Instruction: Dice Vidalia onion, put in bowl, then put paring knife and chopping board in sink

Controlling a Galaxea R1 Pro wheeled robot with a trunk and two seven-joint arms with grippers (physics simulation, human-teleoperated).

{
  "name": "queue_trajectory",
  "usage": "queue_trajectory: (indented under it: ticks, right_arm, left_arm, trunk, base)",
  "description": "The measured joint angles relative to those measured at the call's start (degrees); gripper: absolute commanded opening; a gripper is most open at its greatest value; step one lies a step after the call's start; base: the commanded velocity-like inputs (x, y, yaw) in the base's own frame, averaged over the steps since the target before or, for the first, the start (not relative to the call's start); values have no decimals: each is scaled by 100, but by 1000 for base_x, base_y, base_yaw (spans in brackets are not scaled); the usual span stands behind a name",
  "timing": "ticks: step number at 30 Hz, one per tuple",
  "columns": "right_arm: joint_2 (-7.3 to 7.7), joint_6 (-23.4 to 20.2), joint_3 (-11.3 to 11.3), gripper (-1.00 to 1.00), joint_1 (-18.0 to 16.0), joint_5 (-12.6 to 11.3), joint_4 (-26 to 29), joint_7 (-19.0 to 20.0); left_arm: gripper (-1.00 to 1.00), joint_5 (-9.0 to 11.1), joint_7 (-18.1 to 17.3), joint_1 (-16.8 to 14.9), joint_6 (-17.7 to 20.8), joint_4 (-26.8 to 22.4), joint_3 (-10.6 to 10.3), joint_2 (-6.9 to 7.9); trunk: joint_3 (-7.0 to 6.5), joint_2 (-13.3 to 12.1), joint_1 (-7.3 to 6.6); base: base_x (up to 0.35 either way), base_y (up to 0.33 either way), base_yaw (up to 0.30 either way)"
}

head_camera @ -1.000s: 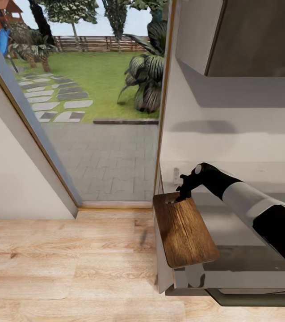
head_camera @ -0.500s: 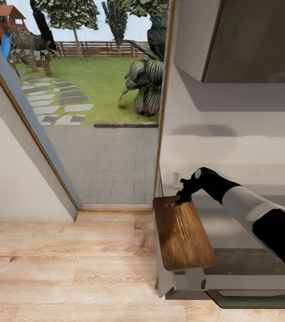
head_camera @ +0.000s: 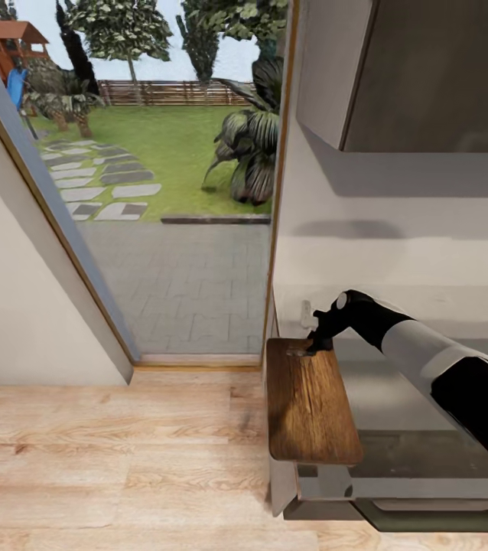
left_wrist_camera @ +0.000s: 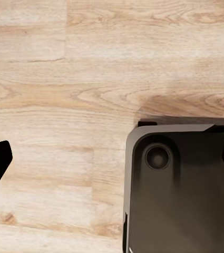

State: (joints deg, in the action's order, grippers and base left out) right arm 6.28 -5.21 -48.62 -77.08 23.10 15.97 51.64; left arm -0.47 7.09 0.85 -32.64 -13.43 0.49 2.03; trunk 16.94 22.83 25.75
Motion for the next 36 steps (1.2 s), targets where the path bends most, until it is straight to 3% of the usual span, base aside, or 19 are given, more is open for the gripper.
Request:
queue_trajectory:
  ticks: [24, 36]
  right_arm:
    - [1, -7, -2, -100, 0, -16, 0, 9]
    - [3, -14, 2, -100, 0, -16, 1, 1]
  left_arm:
    - [100, 0, 0, 0, 0, 0, 0, 0]
    - [100, 0, 2, 1, -8, -1, 0, -1]
  trunk:
    - [-216, 0, 0]
    - [-325, -2, 3]
  base:
    - [-2, 0, 0]
    - [-281, 0, 0]
